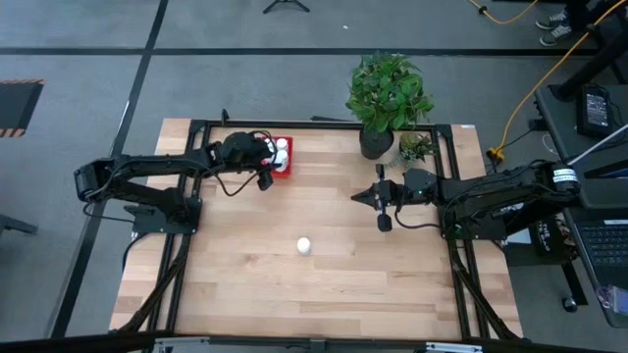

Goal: Pick and place pill bottles into a basket
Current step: Put the white pill bottle into the red bin

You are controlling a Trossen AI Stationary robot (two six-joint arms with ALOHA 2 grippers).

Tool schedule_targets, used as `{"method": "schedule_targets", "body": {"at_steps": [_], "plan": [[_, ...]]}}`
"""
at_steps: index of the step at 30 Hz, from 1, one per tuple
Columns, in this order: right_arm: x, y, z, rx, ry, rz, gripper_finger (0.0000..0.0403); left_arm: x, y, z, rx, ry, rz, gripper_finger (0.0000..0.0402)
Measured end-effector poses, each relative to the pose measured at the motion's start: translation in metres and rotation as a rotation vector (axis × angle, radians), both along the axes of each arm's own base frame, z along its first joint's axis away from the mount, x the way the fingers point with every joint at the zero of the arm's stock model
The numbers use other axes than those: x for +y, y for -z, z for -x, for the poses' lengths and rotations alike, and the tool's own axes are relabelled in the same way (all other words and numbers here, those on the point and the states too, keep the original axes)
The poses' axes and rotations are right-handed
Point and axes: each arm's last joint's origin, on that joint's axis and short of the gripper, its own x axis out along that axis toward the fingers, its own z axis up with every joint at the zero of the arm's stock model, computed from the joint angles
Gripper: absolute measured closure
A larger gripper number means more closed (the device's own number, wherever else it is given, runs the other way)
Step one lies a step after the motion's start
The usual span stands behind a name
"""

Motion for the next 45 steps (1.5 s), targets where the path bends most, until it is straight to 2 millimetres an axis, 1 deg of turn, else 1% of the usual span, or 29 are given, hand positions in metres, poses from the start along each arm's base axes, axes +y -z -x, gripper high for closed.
{"method": "schedule_targets", "body": {"at_steps": [7, 11, 26, 34, 41, 45], "plan": [[0.0, 0.0, 0.0, -0.001, 0.001, 0.0, 0.0393, 0.005, 0.016, -0.008, 0.051, -0.02, 0.026, 0.025], [0.0, 0.0, 0.0, -0.001, 0.001, -0.003, 0.0393, 0.008, 0.021, -0.015, 0.034, -0.02, 0.012, 0.025], [0.0, 0.0, 0.0, 0.0, 0.0, -0.001, 0.0393, 0.014, 0.048, -0.023, 0.118, -0.034, 0.062, 0.0249], [0.0, 0.0, 0.0, 0.0, 0.0, -0.001, 0.0393, 0.014, 0.051, -0.024, 0.129, -0.033, 0.067, 0.0247], [0.0, 0.0, 0.0, 0.0, 0.0, -0.003, 0.0393, 0.014, 0.051, -0.023, 0.129, -0.033, 0.068, 0.0213], [0.0, 0.0, 0.0, 0.0, 0.0, -0.003, 0.0393, 0.014, 0.051, -0.023, 0.129, -0.033, 0.068, 0.0205]]}}
